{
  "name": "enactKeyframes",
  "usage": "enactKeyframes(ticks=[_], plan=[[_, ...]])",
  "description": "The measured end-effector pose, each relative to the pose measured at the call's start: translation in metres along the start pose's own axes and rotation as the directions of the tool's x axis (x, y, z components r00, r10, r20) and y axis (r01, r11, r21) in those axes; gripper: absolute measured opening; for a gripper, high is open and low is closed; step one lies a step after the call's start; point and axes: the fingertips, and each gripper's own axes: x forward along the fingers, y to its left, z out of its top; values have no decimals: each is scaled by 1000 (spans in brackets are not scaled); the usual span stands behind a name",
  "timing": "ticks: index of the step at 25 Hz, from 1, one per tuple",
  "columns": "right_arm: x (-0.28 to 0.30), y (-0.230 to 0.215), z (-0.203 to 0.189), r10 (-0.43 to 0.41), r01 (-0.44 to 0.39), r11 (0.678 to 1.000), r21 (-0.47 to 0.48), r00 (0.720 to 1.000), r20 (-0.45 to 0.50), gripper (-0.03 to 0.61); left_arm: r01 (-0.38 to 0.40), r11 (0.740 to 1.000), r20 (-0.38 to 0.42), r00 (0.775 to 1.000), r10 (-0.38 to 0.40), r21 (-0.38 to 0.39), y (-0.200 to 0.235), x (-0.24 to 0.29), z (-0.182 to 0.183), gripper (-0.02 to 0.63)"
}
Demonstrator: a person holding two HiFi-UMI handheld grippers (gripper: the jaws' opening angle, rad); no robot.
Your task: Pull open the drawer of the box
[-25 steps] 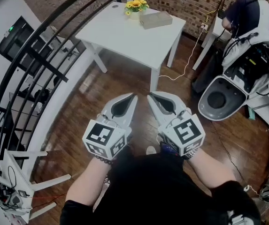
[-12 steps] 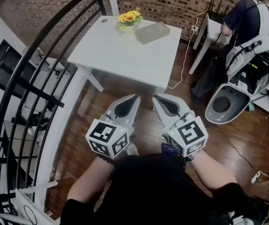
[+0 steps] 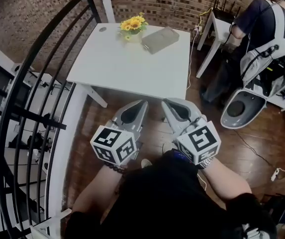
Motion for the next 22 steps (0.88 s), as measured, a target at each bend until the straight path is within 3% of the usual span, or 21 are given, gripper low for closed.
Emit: enactKeyframes(ticks=[6, 12, 22], plan=[[39, -21, 1, 5, -5, 1000, 10, 999, -37, -11, 19, 995, -11, 1000, -20, -97, 38, 32, 10, 6], [93, -78, -3, 28, -26, 999, 41, 998, -62, -9, -6, 982, -48, 999, -3, -186, 89, 97, 18, 23], [163, -169, -21, 93, -84, 994, 74, 987, -130, -2, -104, 932, -123, 990, 65, -346, 165, 206, 18, 41]])
